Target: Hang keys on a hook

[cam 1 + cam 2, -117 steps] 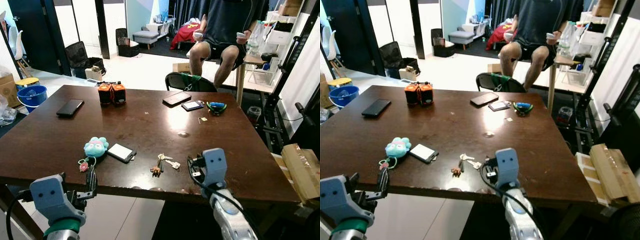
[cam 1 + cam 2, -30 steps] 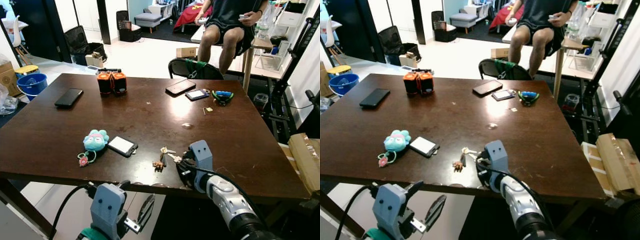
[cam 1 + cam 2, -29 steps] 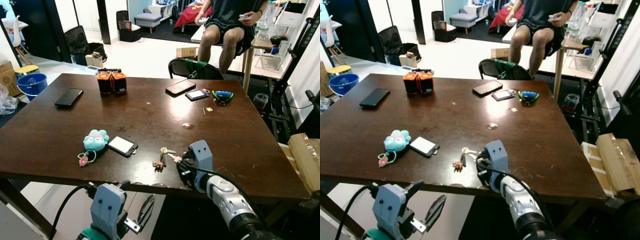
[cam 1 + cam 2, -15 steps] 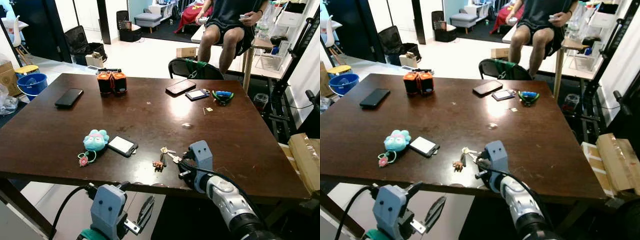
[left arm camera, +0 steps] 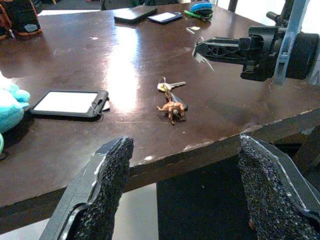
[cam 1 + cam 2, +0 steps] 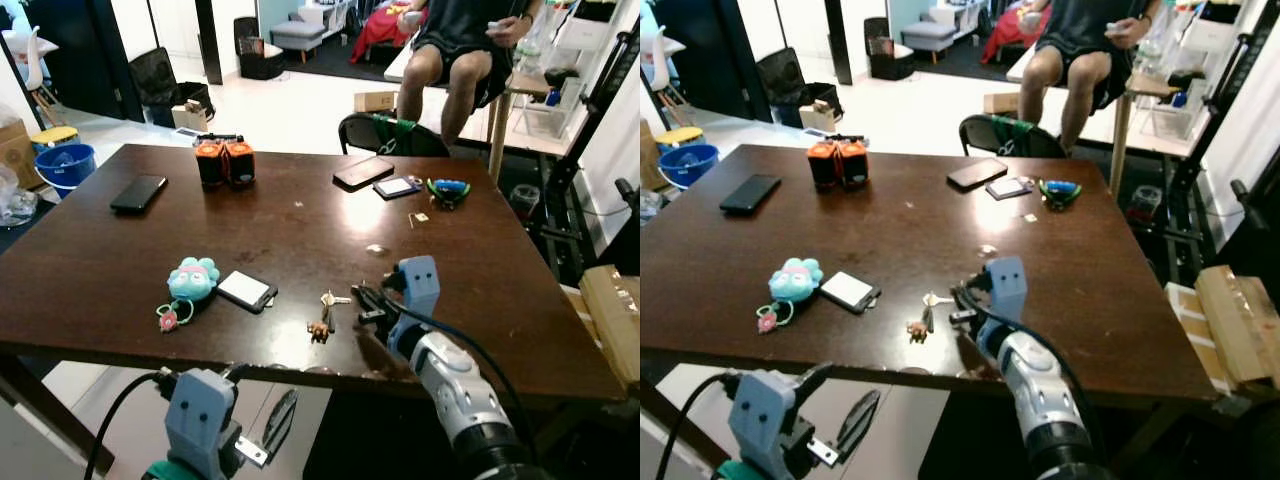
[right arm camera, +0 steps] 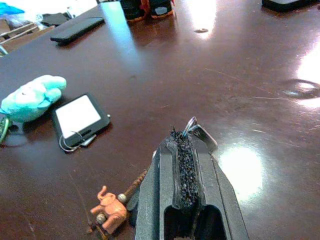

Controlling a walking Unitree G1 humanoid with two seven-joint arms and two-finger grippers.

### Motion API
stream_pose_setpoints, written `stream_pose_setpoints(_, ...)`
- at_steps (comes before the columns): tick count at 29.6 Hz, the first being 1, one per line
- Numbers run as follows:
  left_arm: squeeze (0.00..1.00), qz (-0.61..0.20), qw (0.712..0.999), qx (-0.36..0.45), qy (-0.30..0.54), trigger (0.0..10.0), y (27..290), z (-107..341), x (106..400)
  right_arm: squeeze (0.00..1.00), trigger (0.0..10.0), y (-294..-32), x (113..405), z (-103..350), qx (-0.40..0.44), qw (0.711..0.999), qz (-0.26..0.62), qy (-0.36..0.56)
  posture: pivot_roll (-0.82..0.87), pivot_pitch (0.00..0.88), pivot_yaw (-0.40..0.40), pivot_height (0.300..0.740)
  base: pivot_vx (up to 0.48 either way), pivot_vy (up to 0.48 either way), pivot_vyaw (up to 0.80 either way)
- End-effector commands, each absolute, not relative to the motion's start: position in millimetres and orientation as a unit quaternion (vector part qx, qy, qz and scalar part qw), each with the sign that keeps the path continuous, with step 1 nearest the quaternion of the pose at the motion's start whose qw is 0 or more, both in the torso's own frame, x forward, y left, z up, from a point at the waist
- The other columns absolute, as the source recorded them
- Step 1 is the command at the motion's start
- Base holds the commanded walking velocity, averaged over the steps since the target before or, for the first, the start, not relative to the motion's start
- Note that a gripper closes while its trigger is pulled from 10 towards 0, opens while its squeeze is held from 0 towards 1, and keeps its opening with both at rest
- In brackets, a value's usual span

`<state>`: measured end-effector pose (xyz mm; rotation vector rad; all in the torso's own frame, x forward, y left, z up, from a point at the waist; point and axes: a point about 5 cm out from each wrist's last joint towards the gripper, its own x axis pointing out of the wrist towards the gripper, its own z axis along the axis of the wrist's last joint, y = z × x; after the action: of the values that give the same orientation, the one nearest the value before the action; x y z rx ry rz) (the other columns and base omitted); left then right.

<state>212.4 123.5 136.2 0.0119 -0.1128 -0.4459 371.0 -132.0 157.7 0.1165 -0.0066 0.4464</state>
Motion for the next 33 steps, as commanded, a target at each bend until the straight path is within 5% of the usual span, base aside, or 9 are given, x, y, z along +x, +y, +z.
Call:
stream_pose_setpoints(1,0.00,-0.216,0.974,-0.001,-0.062,10.0,129.2,138.7,211.4,0.00,0.0,-131.2,369.5,161.9,0.070,0.972,0.223,-0.012,-0.13,0.061,0.091,0.740,0.000,0.000,0.00)
stream_pose_setpoints(14,0.00,-0.086,0.991,-0.040,-0.090,10.0,156.4,157.2,230.0,0.00,0.1,-126.9,365.4,177.7,0.077,0.975,0.206,-0.022,-0.13,0.041,0.071,0.740,0.000,0.000,0.00)
stream_pose_setpoints(15,0.00,-0.047,0.993,-0.039,-0.101,10.0,164.5,163.7,234.5,0.00,10.0,-122.8,361.7,181.7,0.082,0.974,0.207,-0.034,-0.13,0.033,0.065,0.740,0.000,0.000,0.00)
stream_pose_setpoints(22,0.00,0.032,0.993,-0.030,-0.111,10.0,175.0,171.6,236.3,0.00,10.0,-122.4,339.4,177.1,0.083,0.977,0.184,-0.068,-0.15,0.000,0.071,0.740,0.000,0.000,0.00)
stream_pose_setpoints(33,0.00,0.044,0.994,-0.020,-0.094,10.0,167.7,162.1,233.4,0.00,10.0,-123.1,330.3,167.8,0.010,0.984,0.166,-0.065,-0.15,0.000,0.077,0.740,0.000,0.000,0.07)
